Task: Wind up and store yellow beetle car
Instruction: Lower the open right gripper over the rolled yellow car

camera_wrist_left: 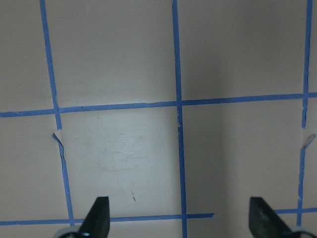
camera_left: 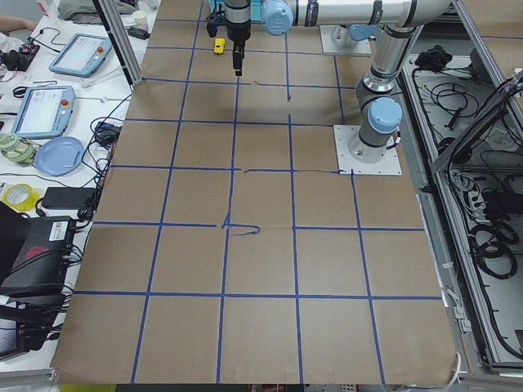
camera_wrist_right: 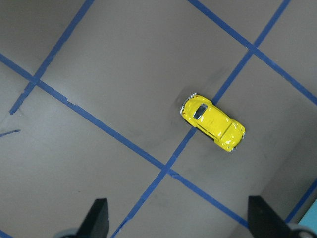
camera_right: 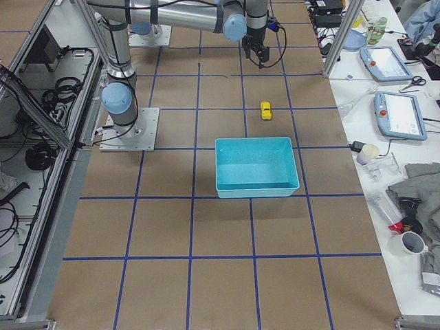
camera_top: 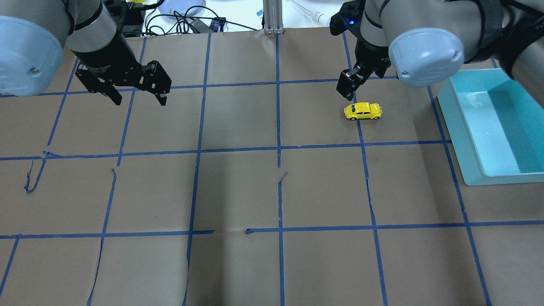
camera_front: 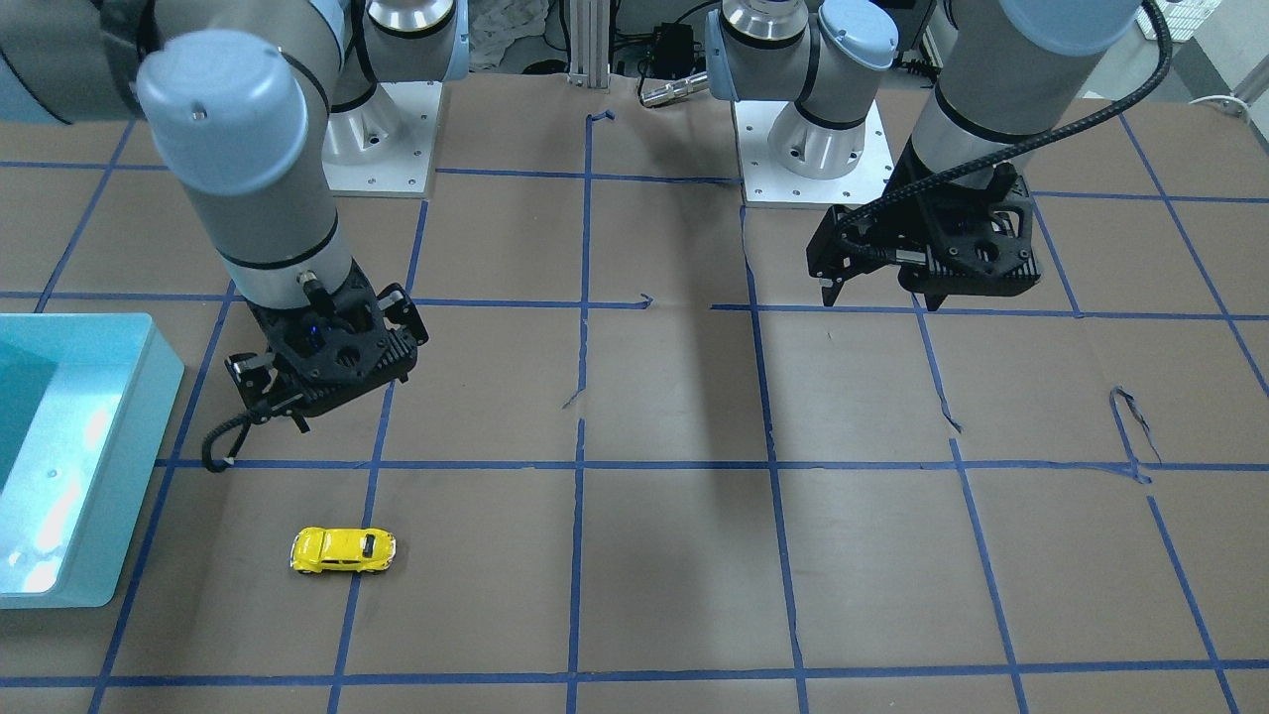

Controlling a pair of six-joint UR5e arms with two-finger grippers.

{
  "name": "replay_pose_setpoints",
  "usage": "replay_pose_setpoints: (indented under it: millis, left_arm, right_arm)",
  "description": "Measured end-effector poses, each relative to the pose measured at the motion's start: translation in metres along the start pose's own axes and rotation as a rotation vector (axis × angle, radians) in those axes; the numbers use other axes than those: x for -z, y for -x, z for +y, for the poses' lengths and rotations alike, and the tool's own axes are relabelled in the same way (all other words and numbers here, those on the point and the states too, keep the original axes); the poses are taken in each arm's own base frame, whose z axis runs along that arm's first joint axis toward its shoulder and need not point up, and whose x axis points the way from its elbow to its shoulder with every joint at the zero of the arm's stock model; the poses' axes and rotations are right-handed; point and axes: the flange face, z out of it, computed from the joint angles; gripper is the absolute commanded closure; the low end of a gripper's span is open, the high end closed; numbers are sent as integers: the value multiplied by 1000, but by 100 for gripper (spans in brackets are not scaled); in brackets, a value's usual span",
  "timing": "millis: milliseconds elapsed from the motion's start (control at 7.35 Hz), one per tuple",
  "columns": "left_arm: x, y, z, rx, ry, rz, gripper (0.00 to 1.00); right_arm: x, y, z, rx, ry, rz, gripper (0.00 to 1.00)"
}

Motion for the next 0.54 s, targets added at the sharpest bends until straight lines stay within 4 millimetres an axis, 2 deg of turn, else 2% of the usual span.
replay_pose_setpoints:
  millis: [272, 545]
  left_arm:
    - [-4, 2, 6, 12, -13, -2, 0]
    - [-5, 2, 9, 14, -15, -4, 0]
  right_arm:
    - [-44, -9, -18, 120, -12, 4, 0]
    - [-84, -16, -32, 330, -26, -13, 0]
